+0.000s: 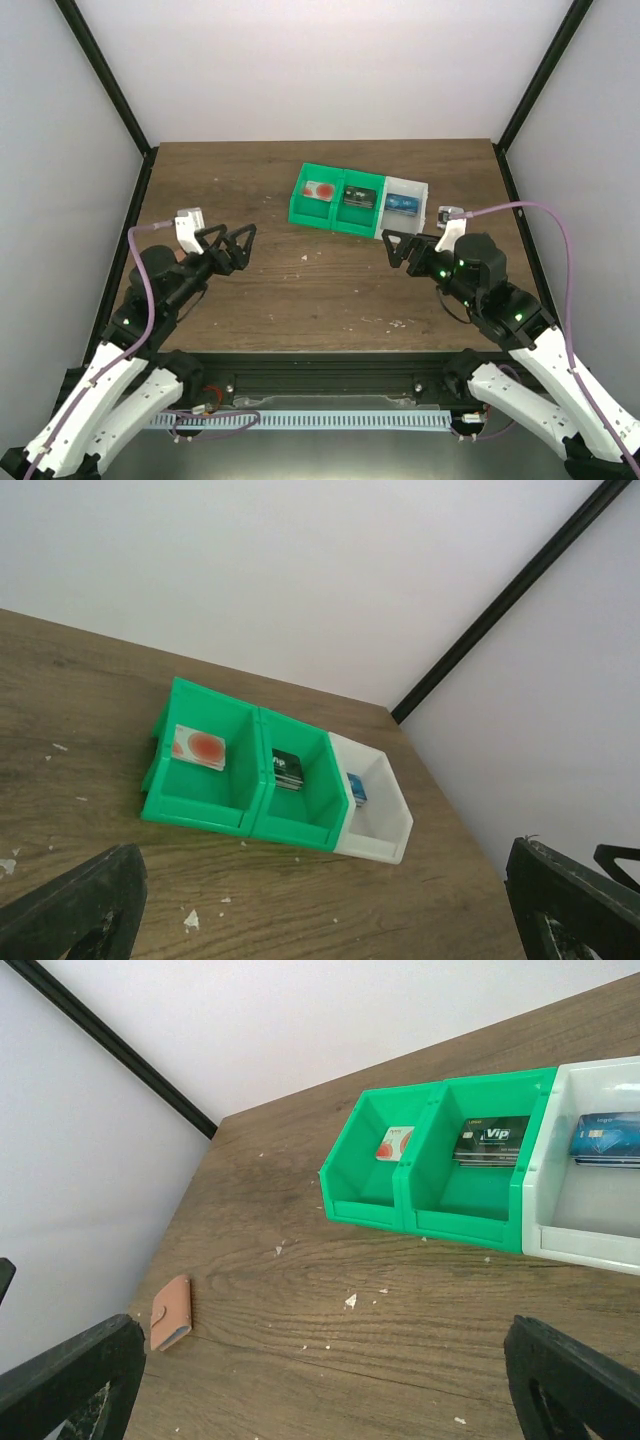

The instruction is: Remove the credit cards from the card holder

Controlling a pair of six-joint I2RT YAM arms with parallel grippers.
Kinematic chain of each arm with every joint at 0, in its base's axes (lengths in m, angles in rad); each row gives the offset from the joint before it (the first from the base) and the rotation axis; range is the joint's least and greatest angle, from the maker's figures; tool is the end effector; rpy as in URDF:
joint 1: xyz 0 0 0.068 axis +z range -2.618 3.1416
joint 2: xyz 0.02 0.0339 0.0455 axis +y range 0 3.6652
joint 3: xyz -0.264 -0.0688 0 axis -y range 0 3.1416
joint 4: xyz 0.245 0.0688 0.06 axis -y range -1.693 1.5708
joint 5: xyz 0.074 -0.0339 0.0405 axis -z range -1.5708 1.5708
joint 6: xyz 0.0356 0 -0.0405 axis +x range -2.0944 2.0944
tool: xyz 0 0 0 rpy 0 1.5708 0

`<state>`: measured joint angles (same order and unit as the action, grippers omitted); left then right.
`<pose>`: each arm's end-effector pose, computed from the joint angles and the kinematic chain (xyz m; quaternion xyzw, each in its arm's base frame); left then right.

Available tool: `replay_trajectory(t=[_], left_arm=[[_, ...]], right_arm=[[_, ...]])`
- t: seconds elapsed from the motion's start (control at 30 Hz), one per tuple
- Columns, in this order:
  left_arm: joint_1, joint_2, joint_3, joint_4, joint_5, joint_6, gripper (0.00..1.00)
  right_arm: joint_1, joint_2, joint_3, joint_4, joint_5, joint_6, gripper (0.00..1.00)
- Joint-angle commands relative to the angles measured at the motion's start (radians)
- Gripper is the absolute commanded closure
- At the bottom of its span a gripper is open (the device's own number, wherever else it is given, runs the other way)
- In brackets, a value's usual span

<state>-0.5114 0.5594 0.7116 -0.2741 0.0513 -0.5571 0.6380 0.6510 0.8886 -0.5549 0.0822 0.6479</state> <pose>0.1195 -0.0692 0.3367 -0.0001 0.7488 -0.3539 0.5604 0.1126 0.0798 0.3553 0.0281 0.8091 0.3247 0.4890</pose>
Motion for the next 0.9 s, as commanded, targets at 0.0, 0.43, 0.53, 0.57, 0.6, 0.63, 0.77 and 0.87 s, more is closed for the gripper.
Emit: replay_trajectory(t=[0.0,0.43,0.53,0.57,0.6,0.63,0.77,0.87], left_arm=[[-0.004,0.033,0.044,0.014,-0.026,0.003,0.0],[-0.003,0.125,0.045,-0.044,-0.312,-0.044,0.0],[0.023,0.192,0.055,-0.097,-0.396,-0.119,0.0],[0.046,0.211,0.053,-0.088,-0.383,-0.11,0.0],[0.09,0.227,0.05,-0.082,-0.365,-0.108,0.0],[0.136,0.245,0.045,-0.08,-0.346,-0.121,0.0],[0.332,0.321,0.02,-0.072,-0.273,-0.189,0.0],[0.45,0.393,-0.004,-0.047,-0.245,-0.253,0.0]], right_arm=[[-0.004,-0.013,0.01,0.004,0.015,0.001,0.0],[-0.004,-0.014,-0.009,0.026,-0.008,-0.02,0.0],[-0.004,-0.012,-0.011,0.038,-0.022,-0.026,0.0],[-0.004,-0.011,-0.013,0.041,-0.022,-0.028,0.0],[-0.004,-0.008,-0.013,0.044,-0.023,-0.031,0.0],[-0.004,-0.005,-0.011,0.046,-0.022,-0.036,0.0],[-0.004,-0.007,-0.001,0.049,-0.022,-0.056,0.0],[-0.004,-0.03,-0.008,0.054,-0.025,-0.058,0.0]])
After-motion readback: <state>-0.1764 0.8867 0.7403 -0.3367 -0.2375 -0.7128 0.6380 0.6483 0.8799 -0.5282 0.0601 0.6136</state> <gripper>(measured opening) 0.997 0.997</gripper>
